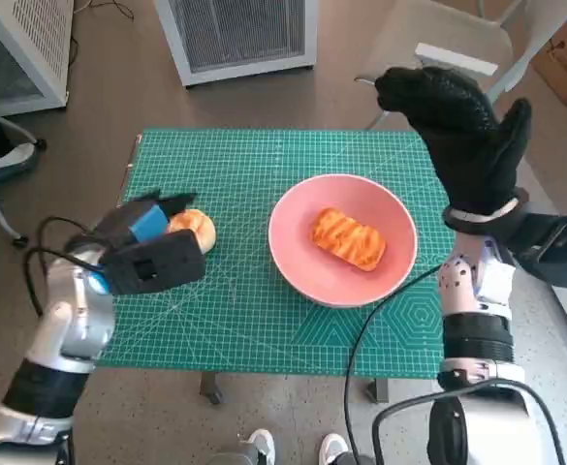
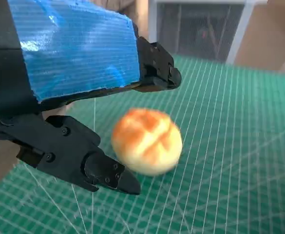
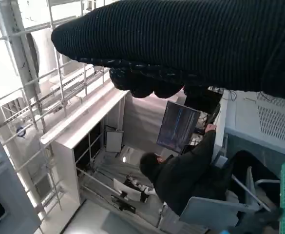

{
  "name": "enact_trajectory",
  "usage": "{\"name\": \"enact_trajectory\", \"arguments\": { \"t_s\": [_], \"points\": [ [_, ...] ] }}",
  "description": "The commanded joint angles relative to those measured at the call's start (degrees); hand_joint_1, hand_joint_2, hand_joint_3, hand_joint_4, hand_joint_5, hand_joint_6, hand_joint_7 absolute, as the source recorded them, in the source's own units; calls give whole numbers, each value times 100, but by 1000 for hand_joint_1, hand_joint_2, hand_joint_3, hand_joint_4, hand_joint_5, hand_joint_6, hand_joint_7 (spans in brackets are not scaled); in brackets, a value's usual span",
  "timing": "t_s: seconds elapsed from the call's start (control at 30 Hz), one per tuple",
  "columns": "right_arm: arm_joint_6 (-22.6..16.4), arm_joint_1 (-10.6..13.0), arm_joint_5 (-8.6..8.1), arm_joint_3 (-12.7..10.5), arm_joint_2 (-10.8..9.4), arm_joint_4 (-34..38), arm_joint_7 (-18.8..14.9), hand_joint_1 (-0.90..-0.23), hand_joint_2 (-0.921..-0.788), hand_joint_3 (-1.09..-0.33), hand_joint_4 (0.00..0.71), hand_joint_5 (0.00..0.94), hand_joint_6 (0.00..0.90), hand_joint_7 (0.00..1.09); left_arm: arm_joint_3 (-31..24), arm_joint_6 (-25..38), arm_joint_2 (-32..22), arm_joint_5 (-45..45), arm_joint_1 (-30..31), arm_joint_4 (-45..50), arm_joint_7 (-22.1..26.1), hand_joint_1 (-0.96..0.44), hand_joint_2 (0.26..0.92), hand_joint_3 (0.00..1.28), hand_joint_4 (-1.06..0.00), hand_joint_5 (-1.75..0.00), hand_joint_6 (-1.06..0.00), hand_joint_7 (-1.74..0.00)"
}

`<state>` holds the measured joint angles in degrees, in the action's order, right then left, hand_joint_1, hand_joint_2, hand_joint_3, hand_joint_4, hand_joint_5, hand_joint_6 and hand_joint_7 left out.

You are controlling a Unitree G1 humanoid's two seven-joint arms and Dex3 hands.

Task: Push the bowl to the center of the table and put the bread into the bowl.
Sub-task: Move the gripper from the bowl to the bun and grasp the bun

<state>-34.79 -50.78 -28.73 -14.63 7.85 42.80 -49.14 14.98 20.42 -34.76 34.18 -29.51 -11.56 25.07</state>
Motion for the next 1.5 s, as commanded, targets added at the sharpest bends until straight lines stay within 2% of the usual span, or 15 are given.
{"name": "enact_trajectory", "arguments": {
  "t_s": [0.03,0.5,1.5],
  "points": [
    [62,53,75,13,25,16,-12,-631,-921,-753,240,0,171,334,113,-99,69,78,-211,-302,-94,-313,792,2,-100,0,-302,0],
    [46,42,64,-16,76,41,-20,-634,-921,-749,237,0,162,352,349,-129,212,129,-417,-916,-63,-341,795,2,-95,0,-297,0],
    [46,29,66,-31,88,77,-15,-635,-921,-744,239,1,154,370,372,-140,323,118,-540,-1139,-79,-342,795,0,-99,0,-296,-1]
  ]
}}
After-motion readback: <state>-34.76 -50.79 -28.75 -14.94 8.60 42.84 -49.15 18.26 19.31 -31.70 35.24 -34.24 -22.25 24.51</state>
